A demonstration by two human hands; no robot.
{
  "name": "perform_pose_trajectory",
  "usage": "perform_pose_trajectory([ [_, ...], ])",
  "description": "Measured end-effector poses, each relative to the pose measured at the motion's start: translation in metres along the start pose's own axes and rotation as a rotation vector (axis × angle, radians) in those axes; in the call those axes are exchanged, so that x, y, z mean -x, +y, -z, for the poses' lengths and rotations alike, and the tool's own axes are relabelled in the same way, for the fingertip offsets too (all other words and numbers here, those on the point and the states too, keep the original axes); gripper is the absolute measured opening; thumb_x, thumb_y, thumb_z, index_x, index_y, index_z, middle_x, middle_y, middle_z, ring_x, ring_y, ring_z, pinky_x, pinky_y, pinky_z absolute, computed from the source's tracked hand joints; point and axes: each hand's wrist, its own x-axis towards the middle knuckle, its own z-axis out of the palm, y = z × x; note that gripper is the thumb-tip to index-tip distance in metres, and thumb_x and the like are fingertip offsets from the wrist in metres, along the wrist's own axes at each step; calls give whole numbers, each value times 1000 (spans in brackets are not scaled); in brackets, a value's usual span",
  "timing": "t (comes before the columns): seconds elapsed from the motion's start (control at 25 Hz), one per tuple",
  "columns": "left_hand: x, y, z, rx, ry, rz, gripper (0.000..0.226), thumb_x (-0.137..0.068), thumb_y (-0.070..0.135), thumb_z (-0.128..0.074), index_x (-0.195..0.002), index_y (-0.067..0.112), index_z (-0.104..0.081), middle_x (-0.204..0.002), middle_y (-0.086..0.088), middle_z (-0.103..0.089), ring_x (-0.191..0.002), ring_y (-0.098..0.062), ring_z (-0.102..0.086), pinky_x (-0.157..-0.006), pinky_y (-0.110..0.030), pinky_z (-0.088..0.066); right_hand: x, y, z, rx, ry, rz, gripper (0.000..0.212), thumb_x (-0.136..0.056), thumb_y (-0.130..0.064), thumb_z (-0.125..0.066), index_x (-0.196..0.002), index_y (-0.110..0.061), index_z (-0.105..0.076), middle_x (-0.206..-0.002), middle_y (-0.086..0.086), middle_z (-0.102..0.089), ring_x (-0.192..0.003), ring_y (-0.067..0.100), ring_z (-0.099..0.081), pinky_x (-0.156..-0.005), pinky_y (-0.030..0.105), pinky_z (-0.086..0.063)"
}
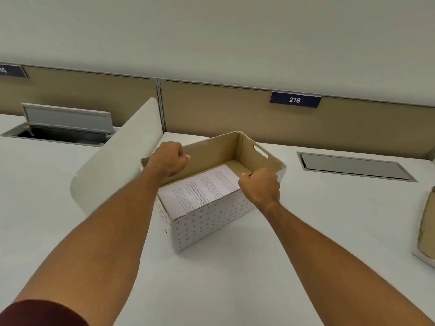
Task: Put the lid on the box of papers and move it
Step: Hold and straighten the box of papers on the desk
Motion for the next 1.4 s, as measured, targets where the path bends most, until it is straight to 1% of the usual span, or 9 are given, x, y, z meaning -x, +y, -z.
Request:
perform_pose_trajectory([
  [0.08,-13,-11,2,72,24,37,26,-88,26,-59,-93,3,-69,-94,-16,-69,-87,-31,-63,-80,-43,-54,-7,0,-7,-101,-89,-165,21,-83,-21,-62,-67,-8,-59,-66,8,-65,-62,23,-67,-63,31,-60],
  [0.2,-35,-24,-3,109,2,77,33,-95,24,-50,-96,-2,-70,-102,-21,-71,-92,-33,-63,-83,-41,-52,-18,8,-16,-255,-201,-307,18,-86,-18,-63,-87,0,-68,-81,14,-72,-65,26,-72,-70,41,-63],
  [0.36,-57,-27,-6,196,-117,290,58,-103,41,-31,-132,-4,-54,-139,-26,-53,-124,-41,-50,-104,-44,-38,-27,8,-18,-352,-270,-408,22,-89,-21,-66,-99,-2,-68,-90,15,-72,-69,27,-72,-65,36,-62],
  [0.48,-72,-30,-5,310,-161,384,70,-102,50,-21,-129,-2,-59,-136,-21,-57,-124,-38,-51,-107,-44,-37,-35,7,-18,-391,-308,-457,24,-89,-20,-68,-102,-1,-67,-94,17,-72,-71,27,-72,-62,34,-62],
  [0.56,-77,-32,-1,380,-164,395,72,-101,52,-20,-104,0,-71,-114,-16,-68,-111,-34,-59,-103,-41,-41,-40,6,-18,-395,-312,-469,22,-87,-18,-70,-100,0,-67,-93,17,-72,-70,27,-73,-62,34,-62],
  [0.64,-81,-35,5,466,-192,436,69,-101,52,-24,-90,2,-70,-99,-15,-69,-98,-32,-63,-94,-41,-49,-46,6,-16,-406,-303,-481,18,-86,-15,-71,-96,0,-67,-92,17,-73,-69,26,-74,-62,34,-62],
  [0.92,-69,-41,16,378,-467,481,40,-101,25,-42,-97,-4,-69,-86,-18,-68,-69,-28,-64,-61,-33,-53,-64,11,-7,-370,-262,-486,12,-84,-3,-70,-83,4,-61,-83,19,-73,-63,27,-73,-64,37,-63],
  [1.16,-56,-36,15,310,-562,463,18,-93,12,-61,-92,-5,-69,-86,-17,-72,-66,-27,-71,-53,-33,-59,-68,19,10,-328,-304,-485,12,-84,1,-70,-91,8,-62,-86,23,-72,-74,32,-74,-72,41,-62],
  [1.4,-42,-21,10,261,-564,442,16,-84,7,-73,-87,-8,-68,-74,-19,-72,-50,-23,-70,-43,-28,-57,-61,20,32,-243,-425,-528,7,-87,2,-66,-86,6,-60,-71,19,-66,-59,25,-67,-42,29,-56],
])
